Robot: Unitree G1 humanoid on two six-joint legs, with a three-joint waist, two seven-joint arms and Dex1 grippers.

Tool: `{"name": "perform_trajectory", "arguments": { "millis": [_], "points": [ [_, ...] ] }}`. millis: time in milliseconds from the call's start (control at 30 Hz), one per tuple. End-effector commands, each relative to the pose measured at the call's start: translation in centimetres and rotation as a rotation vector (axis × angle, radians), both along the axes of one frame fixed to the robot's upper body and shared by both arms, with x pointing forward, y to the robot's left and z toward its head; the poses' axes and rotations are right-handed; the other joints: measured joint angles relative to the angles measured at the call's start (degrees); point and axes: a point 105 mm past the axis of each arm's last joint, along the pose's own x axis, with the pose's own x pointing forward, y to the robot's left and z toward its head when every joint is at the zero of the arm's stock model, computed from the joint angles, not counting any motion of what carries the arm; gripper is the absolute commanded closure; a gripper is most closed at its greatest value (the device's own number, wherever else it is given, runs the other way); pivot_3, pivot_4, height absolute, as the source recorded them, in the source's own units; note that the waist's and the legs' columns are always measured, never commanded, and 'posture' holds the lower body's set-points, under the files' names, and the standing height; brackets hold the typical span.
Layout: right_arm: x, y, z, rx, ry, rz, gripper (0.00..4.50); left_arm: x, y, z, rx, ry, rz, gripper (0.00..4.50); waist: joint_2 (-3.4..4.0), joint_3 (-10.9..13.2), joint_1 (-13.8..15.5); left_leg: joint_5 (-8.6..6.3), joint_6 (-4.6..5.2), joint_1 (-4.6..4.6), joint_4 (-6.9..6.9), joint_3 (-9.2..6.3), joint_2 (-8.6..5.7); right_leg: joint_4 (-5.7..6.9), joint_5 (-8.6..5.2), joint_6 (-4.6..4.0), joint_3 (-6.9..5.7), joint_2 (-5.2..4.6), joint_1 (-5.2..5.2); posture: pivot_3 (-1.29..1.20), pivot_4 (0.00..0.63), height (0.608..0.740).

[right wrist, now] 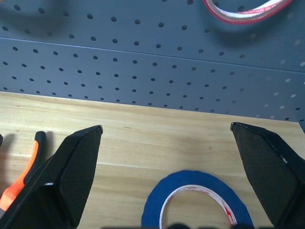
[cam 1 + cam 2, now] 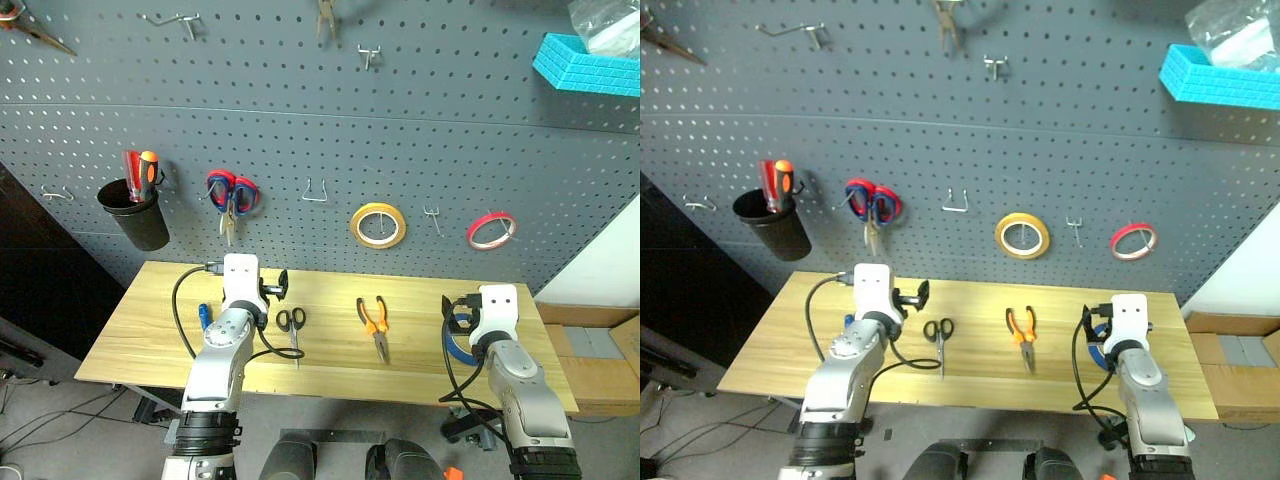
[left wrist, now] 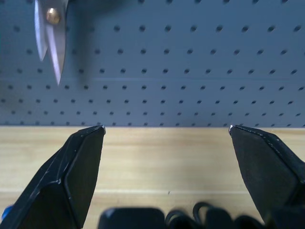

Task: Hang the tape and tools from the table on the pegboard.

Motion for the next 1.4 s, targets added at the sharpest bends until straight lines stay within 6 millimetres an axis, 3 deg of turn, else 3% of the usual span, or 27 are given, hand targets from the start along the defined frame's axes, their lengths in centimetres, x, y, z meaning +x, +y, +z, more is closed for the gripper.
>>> {"name": "perform_trajectory", "arguments": {
  "millis": [33,800,967,1067,1233,1400],
  "points": [
    [0.2,-0.6,1.9,-0.012,-0.066,-0.016,0.0,0.4,-0.4,1.3,0.027,-0.051,-0.023,0.01,0.0,0.0,-0.2,0.0,0.0,0.0,0.0,0.0,0.0,0.0,0.0,0.0,0.0,0.0,0.0,0.24,0.07,0.74],
    [-0.1,-1.2,1.8,-0.039,-0.057,-0.019,0.0,0.2,-0.4,1.2,0.021,-0.054,-0.025,0.01,-0.01,0.0,-1.1,0.0,0.0,0.02,0.02,0.25,-0.01,0.05,0.0,0.0,0.04,0.0,0.0,0.23,0.087,0.74],
    [-0.7,-0.6,1.6,-0.045,0.001,0.08,0.0,-0.1,-2.5,1.4,0.037,-0.02,-0.248,0.01,0.01,0.1,-1.3,0.0,0.0,0.03,0.02,0.3,-0.01,0.05,0.0,0.0,0.04,0.01,0.0,0.21,0.115,0.74],
    [-1.5,-0.1,0.4,-0.059,0.101,0.17,0.0,-0.6,-3.9,2.0,0.024,-0.008,-0.412,0.01,0.08,0.4,-2.0,0.0,0.0,0.03,0.04,0.31,-0.01,0.04,-0.01,-0.01,0.04,0.0,0.01,0.2,0.132,0.74],
    [-2.5,0.0,-1.0,-0.096,0.252,0.327,0.0,-3.9,-8.1,1.3,0.142,0.092,-0.9,0.01,0.25,1.9,-2.8,0.0,0.0,0.05,0.03,0.31,-0.01,0.03,-0.04,-0.06,0.01,0.01,0.03,0.18,0.18,0.74],
    [-2.0,0.2,-1.2,-0.091,0.31,0.403,0.0,-5.5,-10.7,0.8,0.194,0.15,-1.143,0.01,0.29,4.0,-3.9,0.0,0.01,-0.01,0.0,0.32,0.0,0.01,-0.04,-0.04,0.11,0.0,0.0,0.14,0.234,0.74]
  ]
}}
